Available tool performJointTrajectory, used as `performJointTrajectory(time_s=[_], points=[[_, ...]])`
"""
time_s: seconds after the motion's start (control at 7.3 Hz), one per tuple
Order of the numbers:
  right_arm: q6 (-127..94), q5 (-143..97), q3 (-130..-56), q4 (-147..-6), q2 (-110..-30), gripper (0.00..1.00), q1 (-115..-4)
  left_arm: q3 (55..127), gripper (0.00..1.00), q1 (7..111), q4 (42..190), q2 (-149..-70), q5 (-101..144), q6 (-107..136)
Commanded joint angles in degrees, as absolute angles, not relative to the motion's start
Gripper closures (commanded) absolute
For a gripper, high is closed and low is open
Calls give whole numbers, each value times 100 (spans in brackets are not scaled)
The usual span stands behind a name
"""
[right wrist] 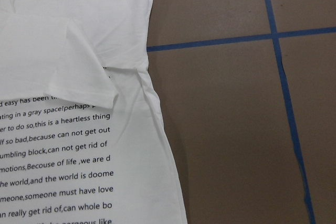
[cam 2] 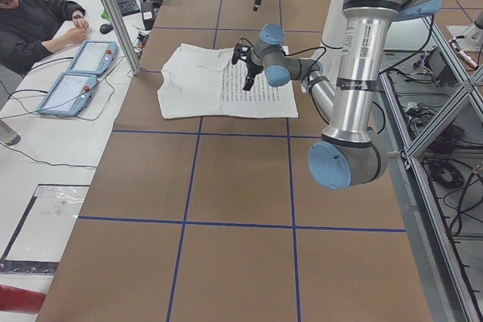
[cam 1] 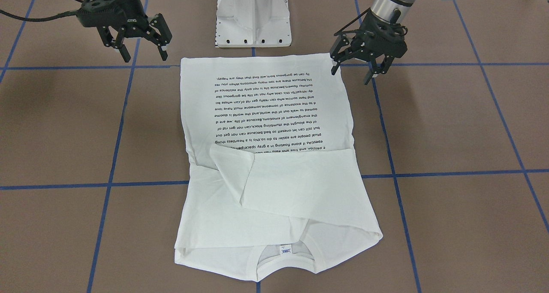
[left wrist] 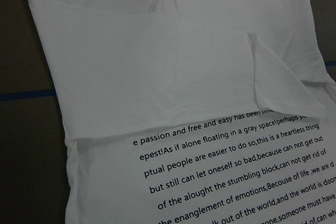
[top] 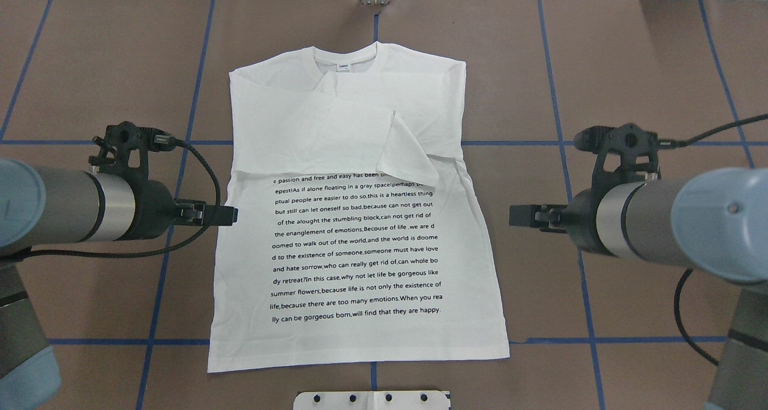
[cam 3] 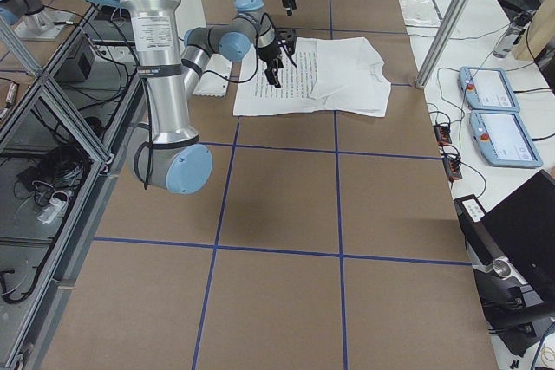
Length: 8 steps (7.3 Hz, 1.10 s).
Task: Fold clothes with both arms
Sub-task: 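Move both grippers to the hem corners nearest the robot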
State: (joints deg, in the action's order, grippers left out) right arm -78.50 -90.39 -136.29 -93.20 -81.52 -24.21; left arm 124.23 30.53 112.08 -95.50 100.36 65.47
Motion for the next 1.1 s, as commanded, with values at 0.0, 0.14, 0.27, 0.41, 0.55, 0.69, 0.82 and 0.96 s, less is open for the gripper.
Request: performJointTrajectory(time_s=[0.0,0.14,0.27,0.41,0.55,0.69,0.82,0.96], points=[[-8872,-7678,-13711,-9308,-8419,0,-990,12542,0,1992,11206,-9168,9233,7614],[-9060,-7412,-13711,-9308,-8481,0,-697,12525,0,1508,11180,-9002,8837,7994],[-9105,-7322,-13694,-9308,-8481,0,-581,12498,0,1242,11171,-8869,8807,8172],[-9105,-7321,-13667,-9299,-8481,0,-545,12376,0,1074,11119,-8859,8772,8339],[-9105,-7286,-13589,-9290,-8481,0,-528,12184,0,898,11057,-8868,8589,8471],[-9105,-7286,-13588,-9290,-8473,0,-536,12156,1,757,11048,-8868,8526,8542],[-9105,-7286,-13588,-9290,-8473,0,-536,12155,13,678,11030,-8868,8525,8578],[-9105,-7286,-13588,-9290,-8473,0,-527,12155,36,572,10908,-8886,8525,8587]])
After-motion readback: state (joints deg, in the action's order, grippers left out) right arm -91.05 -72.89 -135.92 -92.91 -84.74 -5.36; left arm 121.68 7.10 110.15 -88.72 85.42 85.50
